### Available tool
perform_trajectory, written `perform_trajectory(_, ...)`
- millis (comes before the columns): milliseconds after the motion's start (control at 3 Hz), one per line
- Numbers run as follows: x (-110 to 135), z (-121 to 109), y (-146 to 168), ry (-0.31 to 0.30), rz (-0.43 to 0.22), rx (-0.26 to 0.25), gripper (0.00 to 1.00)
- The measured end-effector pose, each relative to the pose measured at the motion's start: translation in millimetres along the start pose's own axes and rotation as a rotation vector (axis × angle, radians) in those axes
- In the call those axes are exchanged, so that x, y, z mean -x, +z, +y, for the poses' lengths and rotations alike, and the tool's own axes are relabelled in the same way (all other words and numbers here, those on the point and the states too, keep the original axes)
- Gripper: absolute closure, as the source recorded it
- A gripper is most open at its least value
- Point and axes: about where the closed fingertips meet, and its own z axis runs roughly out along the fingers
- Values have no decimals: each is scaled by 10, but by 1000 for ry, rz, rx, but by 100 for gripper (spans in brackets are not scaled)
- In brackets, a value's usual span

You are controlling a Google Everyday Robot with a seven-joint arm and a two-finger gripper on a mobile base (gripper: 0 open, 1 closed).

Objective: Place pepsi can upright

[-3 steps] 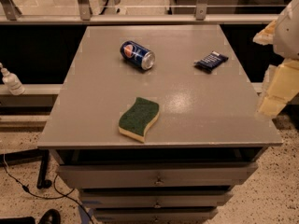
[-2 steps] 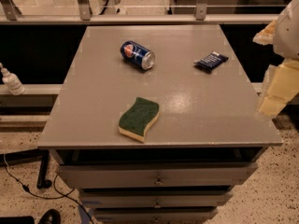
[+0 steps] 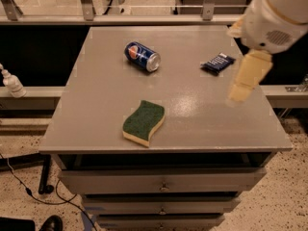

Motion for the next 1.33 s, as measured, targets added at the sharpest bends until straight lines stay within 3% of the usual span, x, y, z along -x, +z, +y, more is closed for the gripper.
perform_trajectory(667,829,-494,730,-67,-108,30,0)
perform_trajectory(1000,829,-489,730,-67,-108,31,0)
perform_trajectory(1333,951,-593,840,-35,-153,15,0)
